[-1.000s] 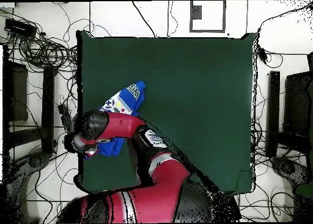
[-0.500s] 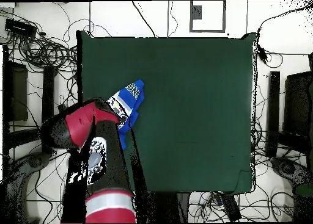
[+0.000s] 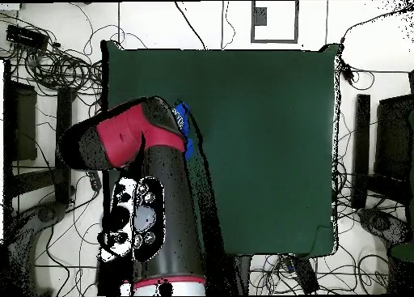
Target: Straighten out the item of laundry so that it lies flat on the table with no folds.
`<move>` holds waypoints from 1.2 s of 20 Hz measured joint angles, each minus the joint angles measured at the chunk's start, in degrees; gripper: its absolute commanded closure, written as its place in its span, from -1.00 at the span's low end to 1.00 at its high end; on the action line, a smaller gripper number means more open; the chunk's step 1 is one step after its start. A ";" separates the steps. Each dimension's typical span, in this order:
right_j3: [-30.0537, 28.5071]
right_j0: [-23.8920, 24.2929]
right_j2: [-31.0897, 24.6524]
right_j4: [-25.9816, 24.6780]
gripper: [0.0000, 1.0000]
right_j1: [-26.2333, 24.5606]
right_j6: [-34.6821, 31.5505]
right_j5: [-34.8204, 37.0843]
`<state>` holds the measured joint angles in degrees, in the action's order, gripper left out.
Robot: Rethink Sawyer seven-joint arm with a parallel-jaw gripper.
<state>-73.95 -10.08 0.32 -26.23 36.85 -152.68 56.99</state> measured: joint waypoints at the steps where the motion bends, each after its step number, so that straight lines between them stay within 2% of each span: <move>1: 0.70 0.45 -0.02 0.00 1.00 -0.28 0.00 -0.14; 10: 6.78 5.45 0.00 0.05 1.00 -1.80 0.00 0.11; 20: 16.22 6.55 -0.05 0.13 1.00 1.27 0.01 14.02; 24: 19.41 7.60 -0.51 0.69 1.00 2.00 0.01 15.20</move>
<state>-54.54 -2.48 -0.19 -25.54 38.85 -152.67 72.19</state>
